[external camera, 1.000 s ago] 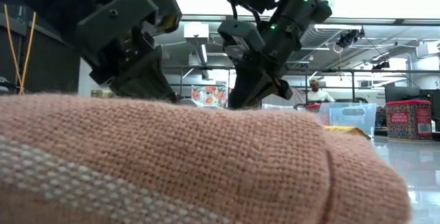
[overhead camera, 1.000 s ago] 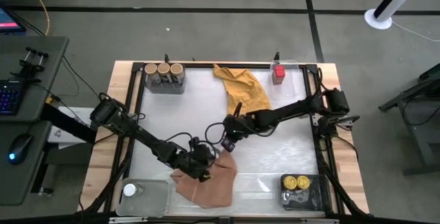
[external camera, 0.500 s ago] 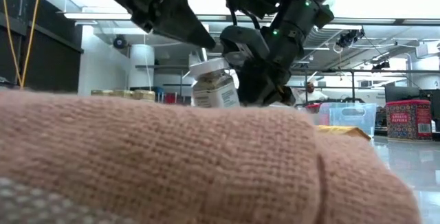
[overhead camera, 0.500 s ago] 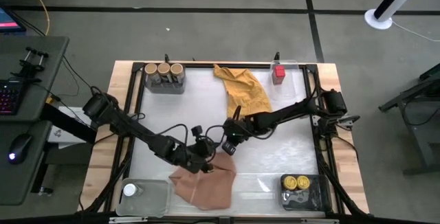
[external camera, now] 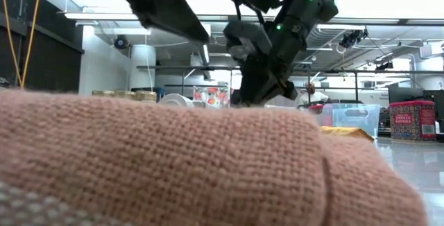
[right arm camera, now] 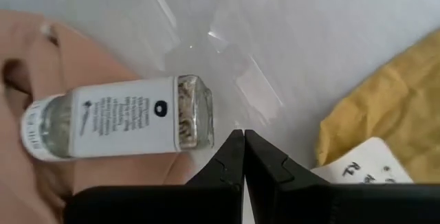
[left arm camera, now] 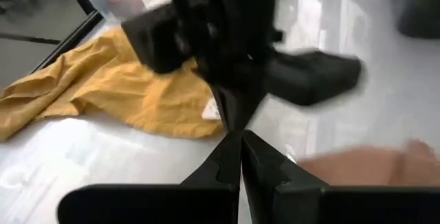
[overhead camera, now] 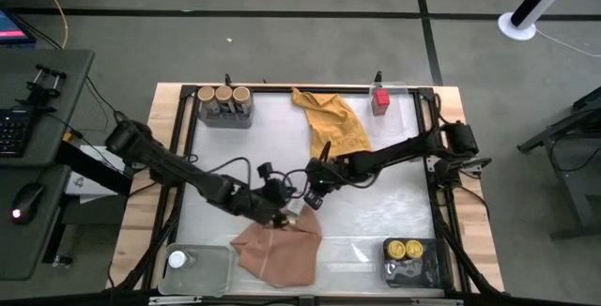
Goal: Sort spices by type
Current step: Put the white seasoning bottle into the gray bin
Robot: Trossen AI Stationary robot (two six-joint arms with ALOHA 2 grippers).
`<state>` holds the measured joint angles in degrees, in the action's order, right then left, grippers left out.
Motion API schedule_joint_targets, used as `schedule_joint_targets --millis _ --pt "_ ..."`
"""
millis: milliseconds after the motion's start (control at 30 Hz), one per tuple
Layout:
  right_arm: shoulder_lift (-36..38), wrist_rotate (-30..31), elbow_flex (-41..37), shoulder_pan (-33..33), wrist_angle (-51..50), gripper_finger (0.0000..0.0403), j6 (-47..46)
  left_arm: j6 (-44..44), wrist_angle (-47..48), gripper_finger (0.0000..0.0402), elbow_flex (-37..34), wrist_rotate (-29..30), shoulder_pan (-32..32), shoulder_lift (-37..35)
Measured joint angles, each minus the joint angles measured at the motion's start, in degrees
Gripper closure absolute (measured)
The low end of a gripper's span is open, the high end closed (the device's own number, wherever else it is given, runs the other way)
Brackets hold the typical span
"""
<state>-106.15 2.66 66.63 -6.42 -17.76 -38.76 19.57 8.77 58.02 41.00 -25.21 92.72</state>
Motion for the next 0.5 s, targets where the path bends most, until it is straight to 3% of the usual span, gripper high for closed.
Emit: schedule_joint_targets --millis 133,233,500 --pt "1.6 0.3 0.0 0.0 0.4 0.0403 1.6 8.1 9.9 0.0401 0.0 0.7 -3.7 -3.7" --pt "1.7 -1.3 0.0 0.0 2.3 0.0403 2.7 14.5 12.2 0.0402 0.0 2.5 -7.1 -3.2" --pt "-0.4 -4.0 0.0 0.0 6.7 0.0403 2.8 18.3 -3.0 0.0401 -2.4 -4.2 -12.5 6.5"
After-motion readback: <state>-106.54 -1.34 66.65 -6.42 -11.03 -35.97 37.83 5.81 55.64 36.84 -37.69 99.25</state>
